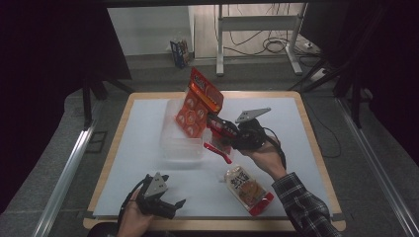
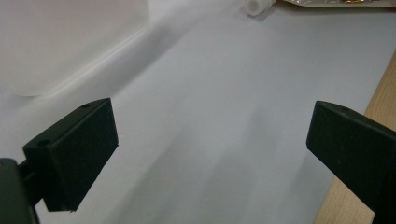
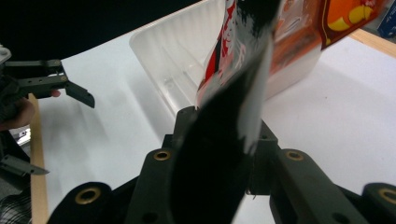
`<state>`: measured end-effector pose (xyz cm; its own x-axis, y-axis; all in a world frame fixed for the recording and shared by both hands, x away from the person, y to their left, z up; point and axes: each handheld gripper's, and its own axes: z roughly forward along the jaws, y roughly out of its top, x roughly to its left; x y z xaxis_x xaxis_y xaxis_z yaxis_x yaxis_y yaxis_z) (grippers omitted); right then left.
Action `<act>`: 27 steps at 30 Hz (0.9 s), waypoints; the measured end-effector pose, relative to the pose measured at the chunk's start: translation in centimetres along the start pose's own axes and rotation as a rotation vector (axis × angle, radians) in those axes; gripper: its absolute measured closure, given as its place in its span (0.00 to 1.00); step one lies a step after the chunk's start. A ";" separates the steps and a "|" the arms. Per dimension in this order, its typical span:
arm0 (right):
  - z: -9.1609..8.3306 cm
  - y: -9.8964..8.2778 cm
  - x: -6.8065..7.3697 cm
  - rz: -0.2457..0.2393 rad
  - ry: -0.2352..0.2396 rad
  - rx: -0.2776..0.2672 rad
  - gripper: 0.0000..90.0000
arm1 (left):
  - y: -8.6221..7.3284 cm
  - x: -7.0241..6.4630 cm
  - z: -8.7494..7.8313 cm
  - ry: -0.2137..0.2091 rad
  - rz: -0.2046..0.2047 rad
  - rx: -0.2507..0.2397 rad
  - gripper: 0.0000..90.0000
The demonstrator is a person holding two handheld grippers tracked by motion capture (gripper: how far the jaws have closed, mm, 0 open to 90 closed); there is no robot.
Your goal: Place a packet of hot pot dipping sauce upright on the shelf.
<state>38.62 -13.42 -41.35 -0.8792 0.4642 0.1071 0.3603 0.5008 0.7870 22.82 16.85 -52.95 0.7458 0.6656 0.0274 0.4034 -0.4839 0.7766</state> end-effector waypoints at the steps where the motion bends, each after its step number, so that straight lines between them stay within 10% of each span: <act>1: 0.2 0.2 -0.1 -0.002 -0.002 -0.001 0.78 | 0.0 0.0 0.0 0.000 0.001 0.001 0.02; 27: 5.4 2.9 -0.4 -0.083 -0.008 0.060 0.78 | -0.1 -0.1 0.1 0.005 0.014 0.016 0.02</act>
<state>41.70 -8.23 -42.43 -0.9044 0.4249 0.0386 0.3050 0.5806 0.7549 22.82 16.77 -53.08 0.7488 0.6616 0.0412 0.4015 -0.5021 0.7659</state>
